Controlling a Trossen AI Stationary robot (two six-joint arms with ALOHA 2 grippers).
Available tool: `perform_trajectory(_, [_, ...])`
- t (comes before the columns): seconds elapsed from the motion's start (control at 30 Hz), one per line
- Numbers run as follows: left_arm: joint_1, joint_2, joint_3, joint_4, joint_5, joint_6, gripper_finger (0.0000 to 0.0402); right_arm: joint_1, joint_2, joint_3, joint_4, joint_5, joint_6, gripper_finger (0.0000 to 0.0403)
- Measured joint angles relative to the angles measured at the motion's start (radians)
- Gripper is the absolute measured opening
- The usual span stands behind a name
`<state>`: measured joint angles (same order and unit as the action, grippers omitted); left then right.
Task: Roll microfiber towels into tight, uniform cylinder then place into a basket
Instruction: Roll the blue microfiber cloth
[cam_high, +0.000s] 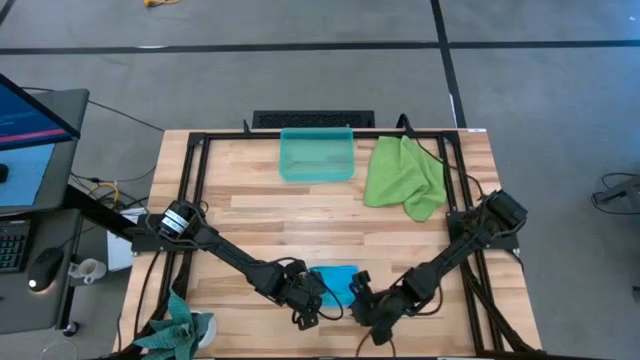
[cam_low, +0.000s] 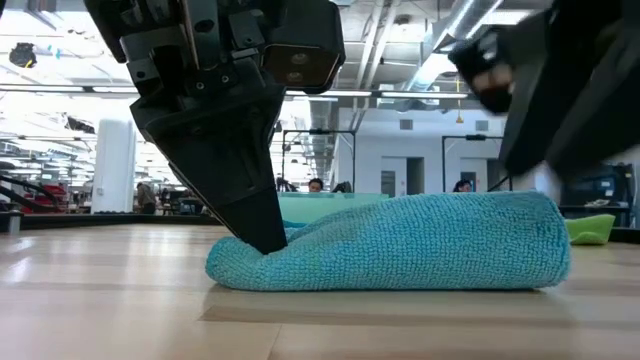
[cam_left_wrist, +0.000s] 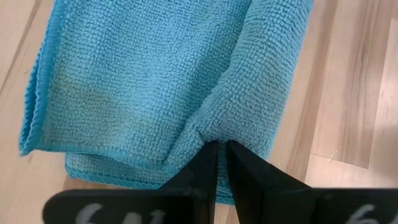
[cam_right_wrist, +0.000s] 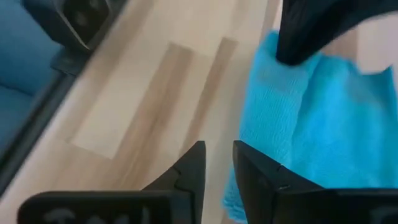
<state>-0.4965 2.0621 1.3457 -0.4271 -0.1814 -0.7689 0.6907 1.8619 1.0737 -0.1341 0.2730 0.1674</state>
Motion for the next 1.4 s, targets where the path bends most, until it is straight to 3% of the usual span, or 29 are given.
perform_trajectory(0.57, [0.0,0.0,0.0,0.0,0.001,0.0,0.0031,-0.111,0.067,0.003,-0.063,-0.033,0.196,0.009])
perform_trajectory(0.93, [0.0,0.0,0.0,0.0,0.006,0.019,0.0033,-0.131,0.093,0.005,-0.066,-0.098,0.21,0.009])
perform_trajectory(1.4, [0.002,0.0,0.001,0.008,0.061,0.052,0.0122,-0.131,0.092,0.002,-0.064,-0.111,0.226,0.0091])
